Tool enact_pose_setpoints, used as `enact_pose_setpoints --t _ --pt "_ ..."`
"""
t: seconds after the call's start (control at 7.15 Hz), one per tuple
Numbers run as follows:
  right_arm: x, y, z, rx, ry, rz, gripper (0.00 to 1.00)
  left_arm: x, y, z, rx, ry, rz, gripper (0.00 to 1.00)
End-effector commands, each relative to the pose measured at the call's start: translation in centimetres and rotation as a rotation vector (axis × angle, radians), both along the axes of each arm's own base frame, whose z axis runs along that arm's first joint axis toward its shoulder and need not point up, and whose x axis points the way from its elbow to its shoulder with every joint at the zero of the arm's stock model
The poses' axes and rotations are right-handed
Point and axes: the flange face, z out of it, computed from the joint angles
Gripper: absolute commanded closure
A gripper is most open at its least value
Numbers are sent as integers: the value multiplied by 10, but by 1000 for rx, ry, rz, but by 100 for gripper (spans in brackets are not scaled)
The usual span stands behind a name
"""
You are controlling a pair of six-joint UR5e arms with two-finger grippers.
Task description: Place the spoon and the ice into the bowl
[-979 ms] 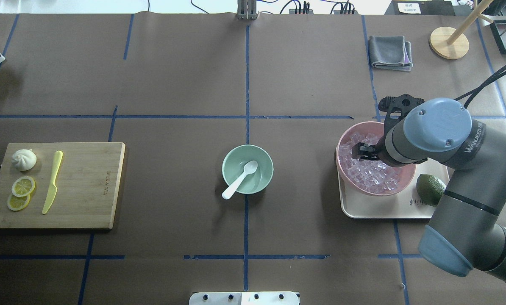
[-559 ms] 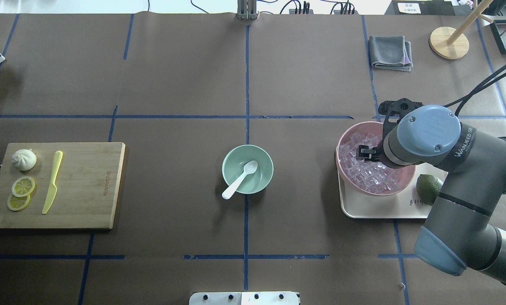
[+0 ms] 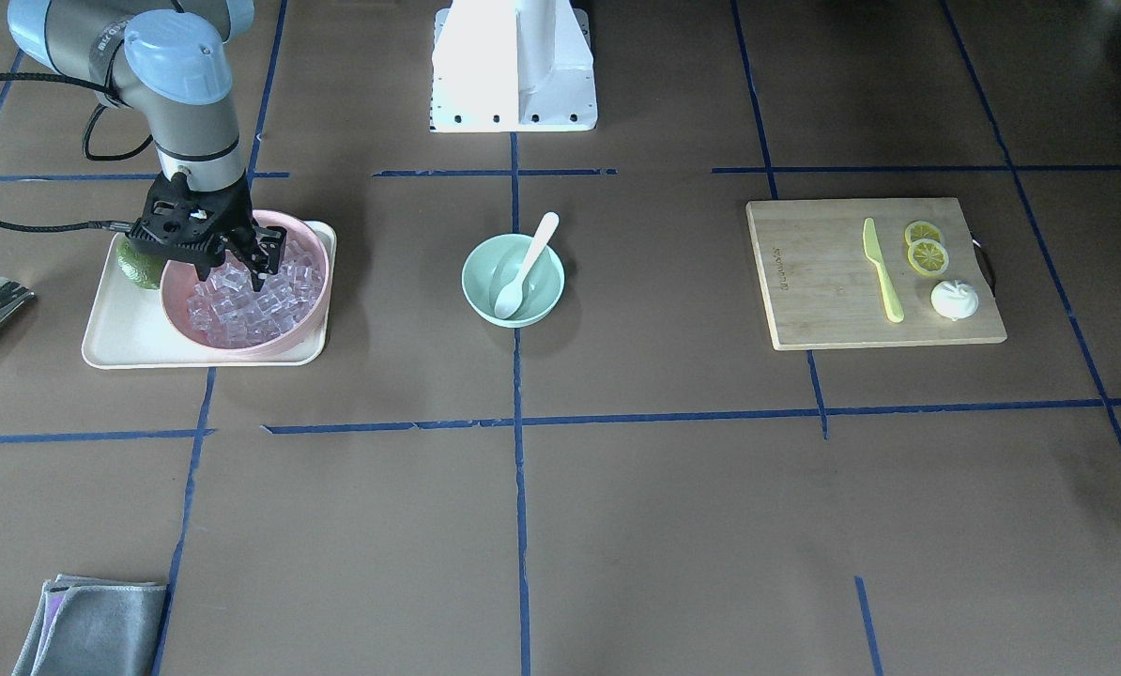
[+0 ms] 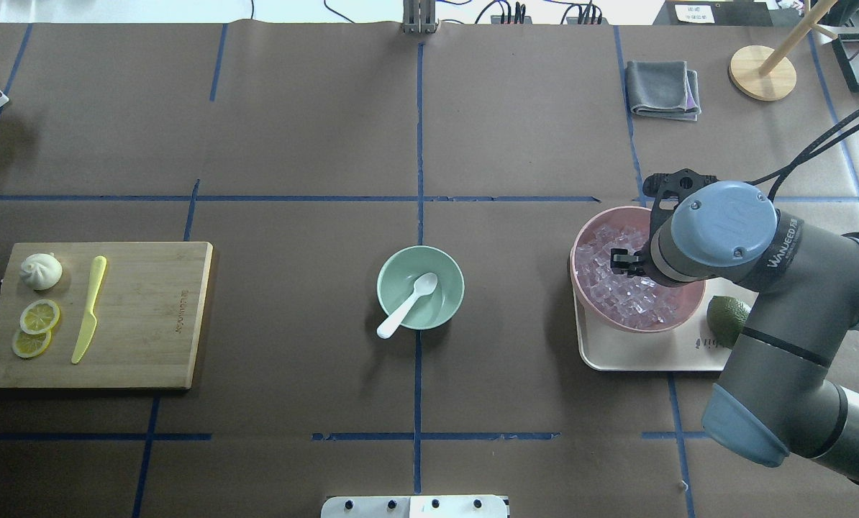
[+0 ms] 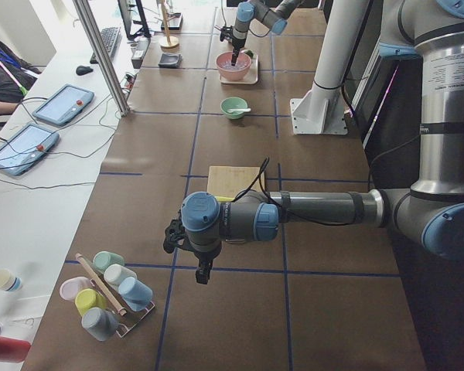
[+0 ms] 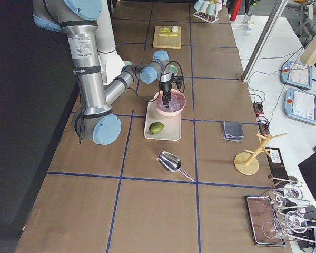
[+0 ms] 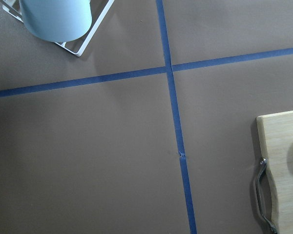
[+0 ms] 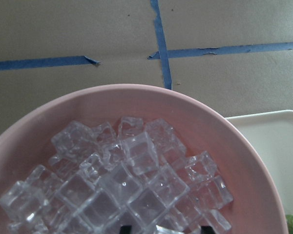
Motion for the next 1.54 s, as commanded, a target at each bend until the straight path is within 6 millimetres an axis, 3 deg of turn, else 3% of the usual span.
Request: enact_pose_setpoints --t 0.0,0.28,0.56,0.7,0.84,1.12,1.26,1.4 --pt "1 0 -1 2 0 2 85 0 0 0 0 0 0 0" --pt "3 2 -10 5 -17 -3 100 1 1 -1 -1 23 -1 0" --pt "0 2 -39 27 -66 -8 100 1 1 -1 -1 23 -1 0" --pt "-8 -2 -63 33 -107 10 100 1 1 -1 -1 23 -1 0" --pt "-19 -4 -101 6 -175 60 100 1 1 -1 -2 23 -2 0" --pt "-68 6 -169 -64 -222 102 100 1 1 0 -4 25 -2 0" --pt "-105 15 -182 -96 -225 110 100 1 1 -1 -2 26 -2 0" --pt "-140 11 -201 -99 -220 143 100 2 1 -1 -6 46 -2 0"
